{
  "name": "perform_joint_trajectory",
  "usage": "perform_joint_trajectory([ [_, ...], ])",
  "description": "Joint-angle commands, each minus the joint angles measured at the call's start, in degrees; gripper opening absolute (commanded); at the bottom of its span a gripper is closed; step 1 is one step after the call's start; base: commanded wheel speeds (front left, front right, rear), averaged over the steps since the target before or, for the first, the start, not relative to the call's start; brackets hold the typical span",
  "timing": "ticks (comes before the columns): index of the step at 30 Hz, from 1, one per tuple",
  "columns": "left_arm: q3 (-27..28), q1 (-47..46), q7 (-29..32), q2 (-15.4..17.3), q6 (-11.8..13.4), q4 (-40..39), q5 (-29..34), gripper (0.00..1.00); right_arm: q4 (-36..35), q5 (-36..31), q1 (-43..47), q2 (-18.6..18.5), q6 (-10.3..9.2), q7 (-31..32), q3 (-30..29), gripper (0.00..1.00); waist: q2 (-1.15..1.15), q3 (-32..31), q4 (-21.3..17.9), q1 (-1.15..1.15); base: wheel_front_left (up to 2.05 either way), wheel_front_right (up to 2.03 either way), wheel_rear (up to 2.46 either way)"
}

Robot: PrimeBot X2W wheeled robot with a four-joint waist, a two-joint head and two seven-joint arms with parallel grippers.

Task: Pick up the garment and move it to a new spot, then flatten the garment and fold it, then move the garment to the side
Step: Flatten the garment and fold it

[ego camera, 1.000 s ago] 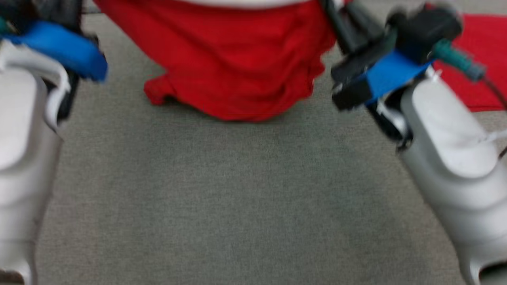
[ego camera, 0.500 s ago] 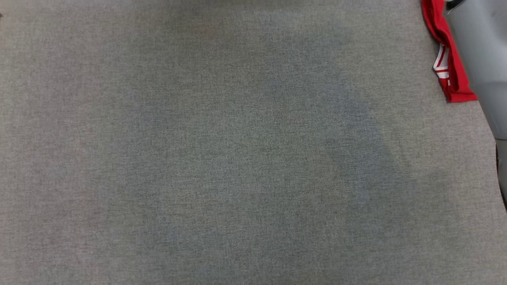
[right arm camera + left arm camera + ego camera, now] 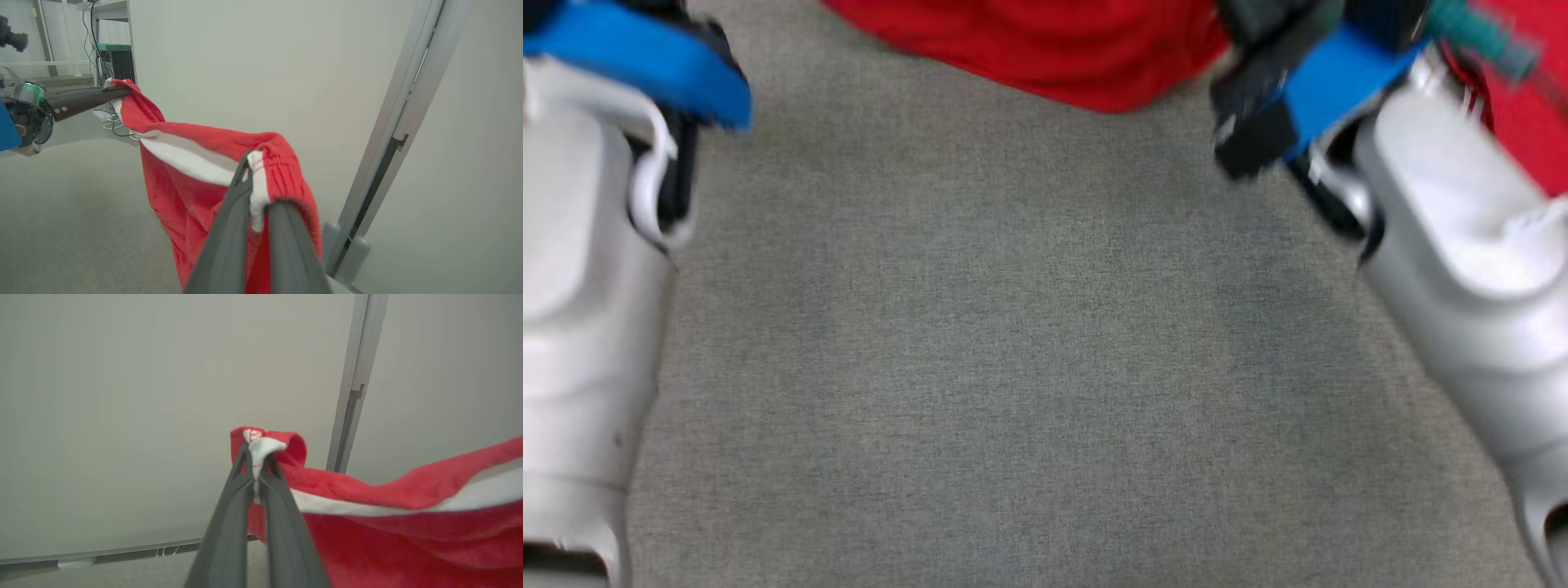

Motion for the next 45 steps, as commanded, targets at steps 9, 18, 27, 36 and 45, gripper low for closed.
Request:
perform_joint_trajectory([
  [9, 8.2, 27.1, -0.3, -2.1, 3.5, -12.6, 1.4, 0.00, -8.4, 3.7, 22.4, -2.7, -0.01, -0.3, 7.0, 0.00, 0.00, -6.5, -0.2, 0.00, 0.00, 0.00, 0.00],
  [18, 12.5, 48.2, -0.3, -6.1, 5.3, -20.0, 3.3, 0.00, -14.8, 6.2, 39.3, -5.9, -0.01, 1.3, 8.9, 0.00, 0.00, -12.7, 0.2, 0.00, 0.00, 0.00, 0.00],
  [27, 15.6, 61.2, -0.3, -9.0, 7.4, -26.0, 3.8, 0.00, -23.4, 6.3, 54.2, -7.4, -0.01, 5.7, 5.6, 0.00, 0.00, -17.3, 0.8, 0.00, 0.00, 0.00, 0.00],
  [36, 15.9, 65.8, 0.3, -8.4, 8.2, -29.7, 4.1, 0.00, -31.0, 4.0, 63.5, -5.3, -0.01, 10.1, 1.4, 0.00, 0.00, -18.7, 1.0, 0.00, 0.00, 0.00, 0.00],
  [45, 14.2, 58.9, 2.9, -4.6, 6.7, -30.9, 6.6, 0.00, -32.7, 1.3, 61.2, -2.3, -0.01, 9.6, -1.1, 0.00, 0.00, -16.3, -0.5, 0.00, 0.00, 0.00, 0.00],
])
